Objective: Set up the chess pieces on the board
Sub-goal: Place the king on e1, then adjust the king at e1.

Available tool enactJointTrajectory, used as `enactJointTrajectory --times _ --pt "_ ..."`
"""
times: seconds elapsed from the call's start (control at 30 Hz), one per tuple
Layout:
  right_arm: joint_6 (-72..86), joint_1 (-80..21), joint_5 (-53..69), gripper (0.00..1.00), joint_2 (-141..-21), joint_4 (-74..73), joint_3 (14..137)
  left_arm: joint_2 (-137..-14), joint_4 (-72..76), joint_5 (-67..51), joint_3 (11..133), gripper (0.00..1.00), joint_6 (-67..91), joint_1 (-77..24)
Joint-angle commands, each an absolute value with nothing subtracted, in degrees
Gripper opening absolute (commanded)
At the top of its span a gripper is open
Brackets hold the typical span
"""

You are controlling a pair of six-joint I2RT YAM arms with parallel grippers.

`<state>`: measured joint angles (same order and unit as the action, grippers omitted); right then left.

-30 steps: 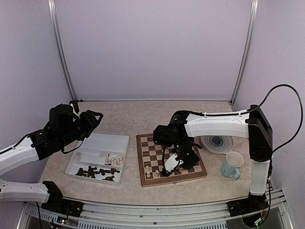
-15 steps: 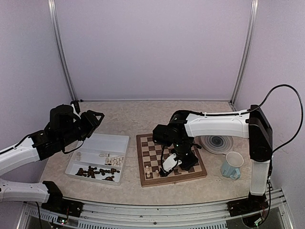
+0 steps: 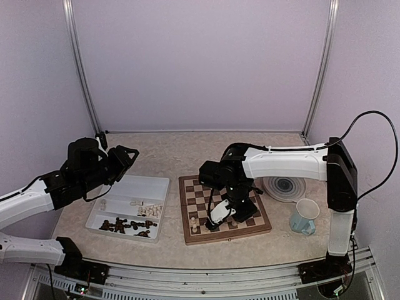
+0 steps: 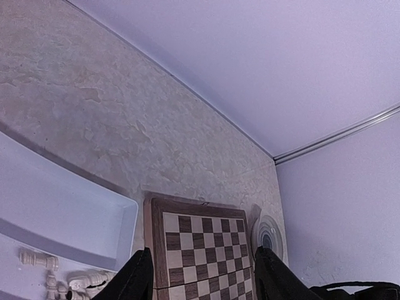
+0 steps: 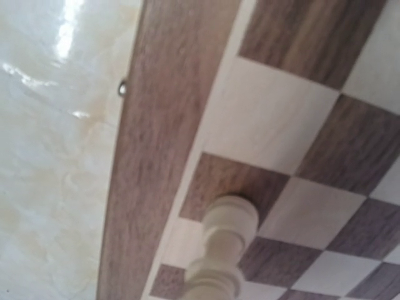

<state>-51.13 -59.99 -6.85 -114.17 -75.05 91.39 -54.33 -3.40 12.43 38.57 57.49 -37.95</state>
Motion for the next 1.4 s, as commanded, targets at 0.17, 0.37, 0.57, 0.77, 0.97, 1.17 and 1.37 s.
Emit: enactJointTrajectory --times 0.17,0.37,0.57,0.77,0.97,1.17,1.37 --pt "-52.2 -58.4 -3.3 0.30 -111.0 -72.5 88.4 -55.0 -1.8 11.7 37.6 0.56 57.7 -37.6" --pt "-54.1 -52.3 2.5 0.45 -105.2 -66.9 84.4 -55.2 -1.8 11.4 37.6 0.56 57.8 -37.6" --pt "-54.7 -43.6 17.4 0.42 -96.8 -54.9 74.9 -56.7 -1.8 11.1 39.1 0.56 57.2 -37.6" --pt "-52.6 -41.9 23.5 0.30 -87.7 -39.3 60.9 -59.2 -4.6 12.3 43.3 0.55 53.8 -37.5" --pt "-50.8 -41.8 24.6 0.23 -89.5 -32.6 55.8 -60.8 -6.9 12.5 46.0 0.55 52.7 -37.4" --pt "-50.4 -41.8 26.0 0.17 -91.5 -29.2 53.2 -60.2 -7.0 12.5 45.3 0.55 54.1 -37.5" --pt "-50.4 -41.8 26.9 0.15 -93.0 -28.0 52.8 -59.4 -7.1 12.7 44.6 0.55 54.2 -37.4"
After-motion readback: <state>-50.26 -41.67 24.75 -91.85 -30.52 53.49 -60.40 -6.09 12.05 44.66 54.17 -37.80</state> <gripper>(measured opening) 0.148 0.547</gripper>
